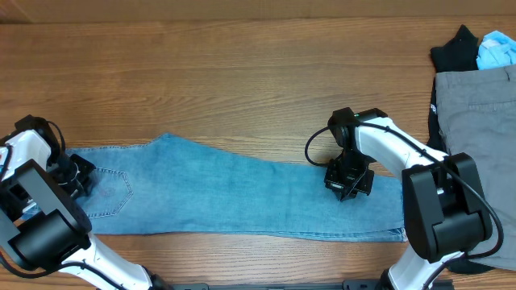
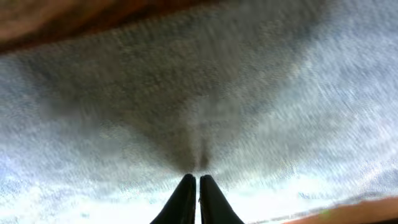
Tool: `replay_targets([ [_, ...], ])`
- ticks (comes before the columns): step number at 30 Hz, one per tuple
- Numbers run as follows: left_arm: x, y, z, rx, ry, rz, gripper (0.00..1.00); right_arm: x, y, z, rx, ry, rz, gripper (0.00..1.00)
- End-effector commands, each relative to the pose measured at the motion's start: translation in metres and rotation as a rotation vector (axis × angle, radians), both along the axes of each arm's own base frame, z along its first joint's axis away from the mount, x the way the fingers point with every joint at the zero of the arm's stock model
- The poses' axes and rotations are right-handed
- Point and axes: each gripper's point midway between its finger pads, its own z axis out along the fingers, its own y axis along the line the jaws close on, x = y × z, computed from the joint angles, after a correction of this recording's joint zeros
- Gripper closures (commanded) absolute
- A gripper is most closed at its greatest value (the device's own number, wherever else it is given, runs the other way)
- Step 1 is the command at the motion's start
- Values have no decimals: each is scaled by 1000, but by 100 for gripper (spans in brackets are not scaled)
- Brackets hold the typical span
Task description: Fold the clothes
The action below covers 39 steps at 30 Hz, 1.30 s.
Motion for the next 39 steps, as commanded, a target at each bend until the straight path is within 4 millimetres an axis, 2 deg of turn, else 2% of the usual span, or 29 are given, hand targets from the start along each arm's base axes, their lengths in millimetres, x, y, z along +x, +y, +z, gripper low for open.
replay_targets([
  [1, -7, -8, -15, -33, 50, 5, 96, -5, -1, -8, 11, -6, -5, 92],
  [5, -6, -11, -15, -49, 41, 8, 96, -13, 1, -19, 30, -1, -18, 92],
  [9, -5, -11, -15, -50, 36, 9, 96, -4, 5, -25, 50, -45, -24, 92],
  [18, 21, -19, -18, -109, -91, 21, 96, 65, 28, -33, 146, -329, -46, 93],
  [21, 24, -18, -19, -104, -103, 40, 96, 85, 30, -32, 163, -405, -56, 93],
  [23, 24, -17, -19, -100, -105, 55, 96, 97, 22, -30, 142, -439, -117, 93],
  [27, 31, -14, -19, -92, -136, 55, 96, 115, -9, -25, 87, -473, -214, 92],
  [34, 60, -14, -18, -113, -265, 80, 96, 134, -66, -20, 70, -518, -349, 92],
  [39, 77, -2, -17, -67, -335, 26, 96, 141, -78, -18, 91, -548, -371, 90],
])
